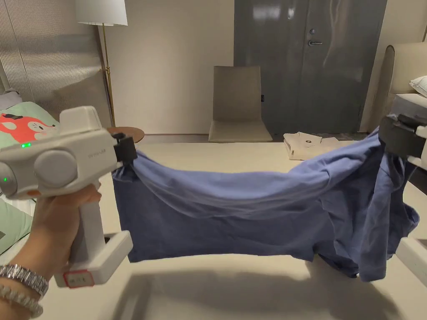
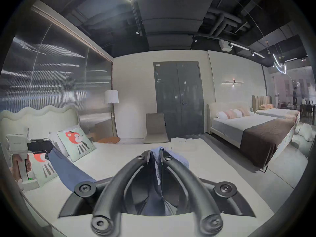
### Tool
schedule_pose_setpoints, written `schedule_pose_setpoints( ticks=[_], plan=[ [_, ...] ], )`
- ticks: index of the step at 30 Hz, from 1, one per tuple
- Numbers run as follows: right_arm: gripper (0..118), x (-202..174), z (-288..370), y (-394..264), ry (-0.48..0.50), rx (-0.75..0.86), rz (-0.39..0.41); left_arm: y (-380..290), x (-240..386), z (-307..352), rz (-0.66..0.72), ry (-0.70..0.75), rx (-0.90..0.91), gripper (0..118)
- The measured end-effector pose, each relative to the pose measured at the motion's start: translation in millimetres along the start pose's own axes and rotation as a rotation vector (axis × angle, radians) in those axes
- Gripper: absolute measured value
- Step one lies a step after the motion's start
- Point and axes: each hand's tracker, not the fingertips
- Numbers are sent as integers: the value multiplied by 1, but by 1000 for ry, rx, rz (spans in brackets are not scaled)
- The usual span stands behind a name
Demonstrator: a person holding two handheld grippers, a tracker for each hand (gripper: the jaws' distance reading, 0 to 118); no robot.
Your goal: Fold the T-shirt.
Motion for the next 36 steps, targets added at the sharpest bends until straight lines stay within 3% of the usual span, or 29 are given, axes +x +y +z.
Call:
schedule_pose_setpoints(
  ticks=[12, 18, 27, 36],
  plan=[
    [10, -9, 136, -72, 11, -209, -72, -109, -24, 130, 37, 32, -187, 16],
    [10, -9, 188, -126, -32, -371, -91, -175, -37, 179, 70, 66, -335, 16],
    [10, 9, 203, -232, -138, -695, -162, -272, -61, 204, 79, 146, -590, 16],
    [10, 26, 202, -300, -225, -846, -196, -319, -83, 205, 145, 190, -694, 16]
  ],
)
